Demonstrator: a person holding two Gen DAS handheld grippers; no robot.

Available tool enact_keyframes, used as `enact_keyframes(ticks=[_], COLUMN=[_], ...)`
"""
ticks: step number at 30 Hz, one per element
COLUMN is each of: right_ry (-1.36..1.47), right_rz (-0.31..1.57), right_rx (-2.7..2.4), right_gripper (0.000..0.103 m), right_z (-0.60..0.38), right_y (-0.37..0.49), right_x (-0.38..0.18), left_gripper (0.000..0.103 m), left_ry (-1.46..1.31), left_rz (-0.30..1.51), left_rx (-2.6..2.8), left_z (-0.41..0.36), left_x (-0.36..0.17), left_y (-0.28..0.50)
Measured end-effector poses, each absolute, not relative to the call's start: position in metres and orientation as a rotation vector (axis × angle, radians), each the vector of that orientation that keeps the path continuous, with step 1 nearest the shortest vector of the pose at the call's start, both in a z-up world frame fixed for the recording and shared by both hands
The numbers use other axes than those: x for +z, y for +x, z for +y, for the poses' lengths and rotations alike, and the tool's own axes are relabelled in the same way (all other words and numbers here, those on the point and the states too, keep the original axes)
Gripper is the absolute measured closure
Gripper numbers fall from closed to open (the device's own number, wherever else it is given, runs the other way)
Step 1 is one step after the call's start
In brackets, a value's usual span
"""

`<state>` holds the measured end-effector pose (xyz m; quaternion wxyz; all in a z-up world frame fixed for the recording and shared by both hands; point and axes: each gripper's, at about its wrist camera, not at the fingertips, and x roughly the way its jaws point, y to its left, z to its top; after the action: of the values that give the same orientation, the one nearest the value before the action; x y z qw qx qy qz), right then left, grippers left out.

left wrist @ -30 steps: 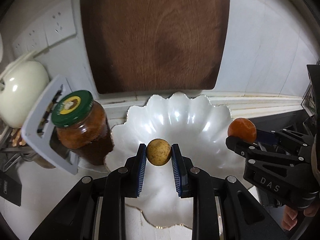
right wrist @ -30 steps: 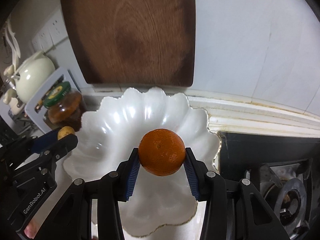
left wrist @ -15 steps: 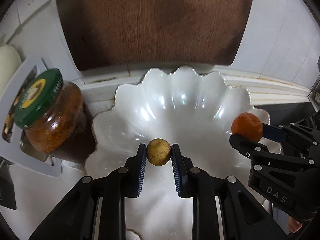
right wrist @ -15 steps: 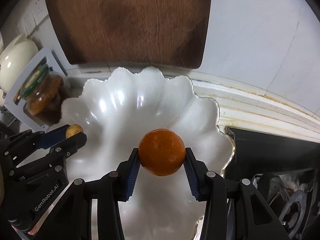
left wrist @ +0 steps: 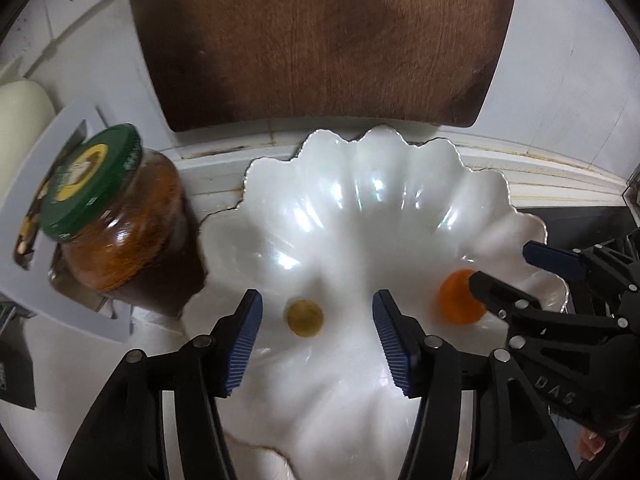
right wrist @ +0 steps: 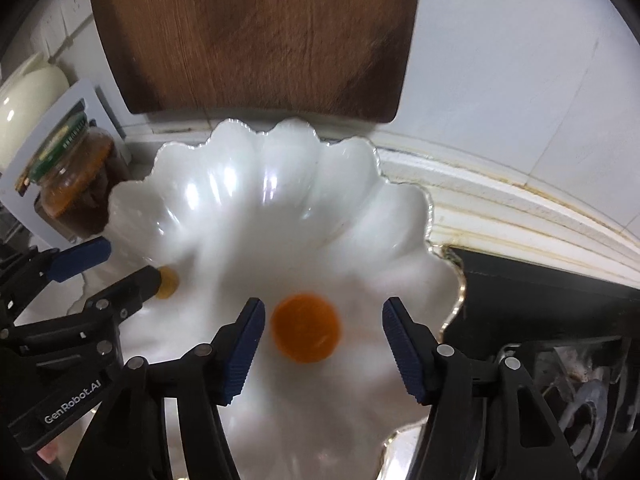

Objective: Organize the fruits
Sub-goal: 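Open the right tool dropping the orange while the left tool releases the tan fruit, then withdraw both open tools from the bowl back toward the remaining fruits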

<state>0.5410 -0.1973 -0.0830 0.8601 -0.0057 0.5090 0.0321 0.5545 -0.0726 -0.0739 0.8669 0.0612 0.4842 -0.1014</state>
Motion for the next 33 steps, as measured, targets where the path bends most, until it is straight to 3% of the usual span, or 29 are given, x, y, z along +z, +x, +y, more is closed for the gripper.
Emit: enact_keyframes(ticks=[15, 33], right_ry=[0.047, 0.002], right_rz=[0.882, 0.677], right_rx=[0.078, 0.089], right_gripper=[0.041, 0.041], right_z=[-0.208, -0.195], right_y=[0.473, 0.369], right_x=[-0.023, 0.027], left_gripper=[0.028, 0.021], left_ry=[0.143, 0.113], left_rz=[0.802, 0.647], left_rx=[-0.153, -0.121], left_z=[-0.052, -0.026], left_x=[-0.011, 0.038], left_y=[0.483, 0.370])
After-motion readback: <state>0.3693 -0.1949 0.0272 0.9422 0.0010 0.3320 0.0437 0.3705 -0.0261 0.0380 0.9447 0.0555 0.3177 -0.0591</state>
